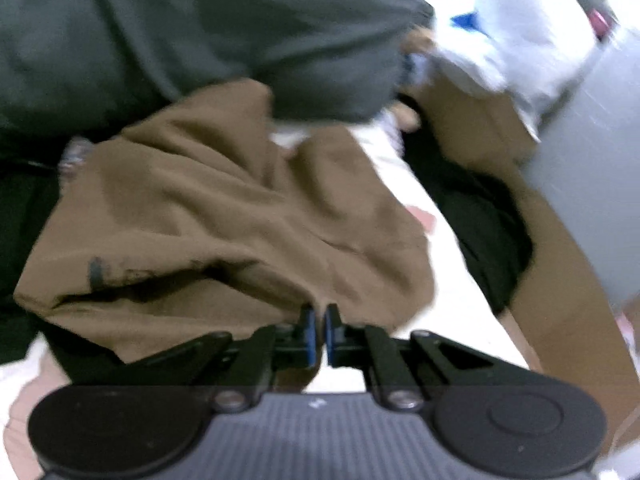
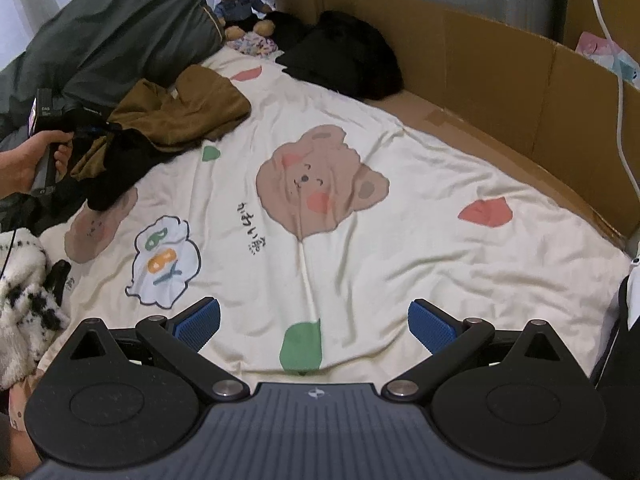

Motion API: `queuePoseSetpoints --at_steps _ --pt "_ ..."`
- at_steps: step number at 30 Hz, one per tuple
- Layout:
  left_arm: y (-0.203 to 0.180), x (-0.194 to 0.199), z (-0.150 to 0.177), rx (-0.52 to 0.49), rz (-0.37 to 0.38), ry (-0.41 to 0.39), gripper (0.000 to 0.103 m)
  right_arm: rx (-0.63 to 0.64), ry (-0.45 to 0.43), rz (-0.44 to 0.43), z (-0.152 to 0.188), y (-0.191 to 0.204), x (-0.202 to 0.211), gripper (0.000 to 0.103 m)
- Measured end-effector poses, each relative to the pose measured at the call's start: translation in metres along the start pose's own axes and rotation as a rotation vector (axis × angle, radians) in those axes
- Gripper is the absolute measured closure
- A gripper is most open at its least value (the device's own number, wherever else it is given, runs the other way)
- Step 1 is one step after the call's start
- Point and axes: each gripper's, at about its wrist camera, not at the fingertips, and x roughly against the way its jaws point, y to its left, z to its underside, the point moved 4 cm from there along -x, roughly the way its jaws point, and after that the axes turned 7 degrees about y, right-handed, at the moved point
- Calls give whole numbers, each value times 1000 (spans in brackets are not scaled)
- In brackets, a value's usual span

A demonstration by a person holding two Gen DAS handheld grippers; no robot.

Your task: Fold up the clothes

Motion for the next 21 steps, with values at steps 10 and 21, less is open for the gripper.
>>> queuePoseSetpoints --at_steps 10,21 --pt "-59 10 29 -100 199 91 98 -28 -30 -6 -5 -7 6 0" --pt "-163 43 66 -292 621 188 103 -52 -59 -66 -10 -6 11 0"
